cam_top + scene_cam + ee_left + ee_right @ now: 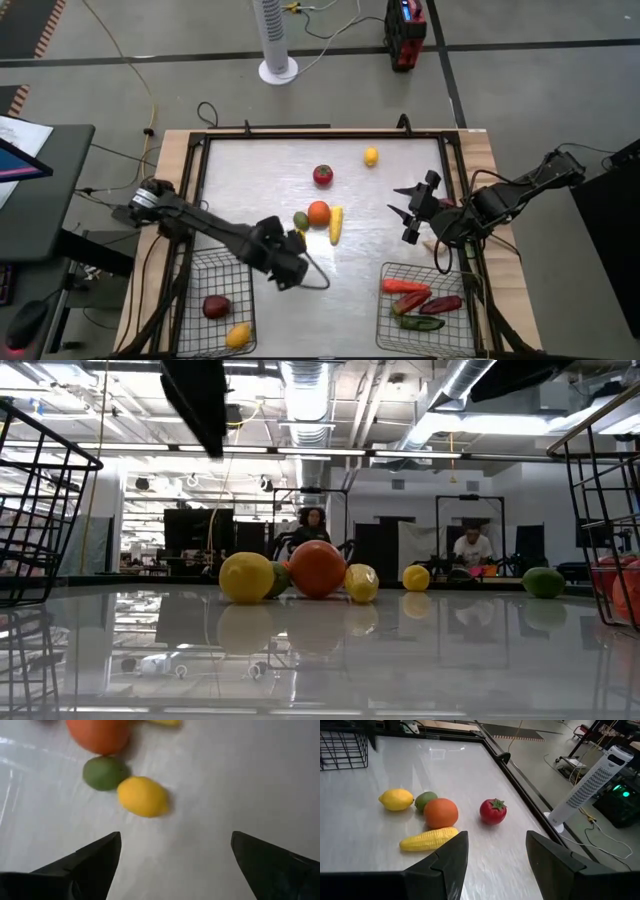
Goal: Sort produce into baskets
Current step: Put the bottom lemon into the black wire basket, then put the bottom lime into the black wire basket
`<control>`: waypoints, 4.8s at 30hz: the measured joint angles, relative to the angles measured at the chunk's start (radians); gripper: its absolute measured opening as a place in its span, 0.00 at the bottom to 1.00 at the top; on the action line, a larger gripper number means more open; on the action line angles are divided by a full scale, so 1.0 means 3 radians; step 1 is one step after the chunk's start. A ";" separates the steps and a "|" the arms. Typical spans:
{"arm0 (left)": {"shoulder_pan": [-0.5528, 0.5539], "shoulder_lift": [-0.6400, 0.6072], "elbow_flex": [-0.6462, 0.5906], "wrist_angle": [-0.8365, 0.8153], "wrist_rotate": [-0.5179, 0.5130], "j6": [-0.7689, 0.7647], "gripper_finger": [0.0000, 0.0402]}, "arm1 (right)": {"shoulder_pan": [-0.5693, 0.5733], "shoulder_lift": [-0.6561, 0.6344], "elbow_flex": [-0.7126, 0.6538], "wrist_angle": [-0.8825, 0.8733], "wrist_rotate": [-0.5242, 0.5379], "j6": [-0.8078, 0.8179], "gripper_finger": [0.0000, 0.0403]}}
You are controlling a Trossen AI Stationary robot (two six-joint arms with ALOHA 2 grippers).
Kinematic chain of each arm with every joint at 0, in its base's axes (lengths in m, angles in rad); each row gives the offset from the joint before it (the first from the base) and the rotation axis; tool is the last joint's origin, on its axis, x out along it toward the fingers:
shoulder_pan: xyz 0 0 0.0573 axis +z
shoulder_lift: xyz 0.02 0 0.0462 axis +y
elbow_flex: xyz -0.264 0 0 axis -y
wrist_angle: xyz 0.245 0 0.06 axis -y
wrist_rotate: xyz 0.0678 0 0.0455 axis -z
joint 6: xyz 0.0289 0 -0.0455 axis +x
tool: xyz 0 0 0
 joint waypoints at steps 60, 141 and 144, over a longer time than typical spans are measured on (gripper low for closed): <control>-0.0045 -0.0994 -0.0641 0.0804 0.1516 0.0057 0.46 | 0.0000 0.0023 0.0000 -0.0031 -0.0005 0.0031 0.56; 0.1516 0.0292 -0.0873 0.1438 0.0895 0.3022 0.73 | -0.0085 0.0158 0.0000 0.0053 -0.0015 -0.0161 0.56; 0.1516 0.0400 -0.0873 0.1471 0.0938 0.3078 0.73 | -0.0090 0.0158 0.0000 0.0067 -0.0015 -0.0193 0.56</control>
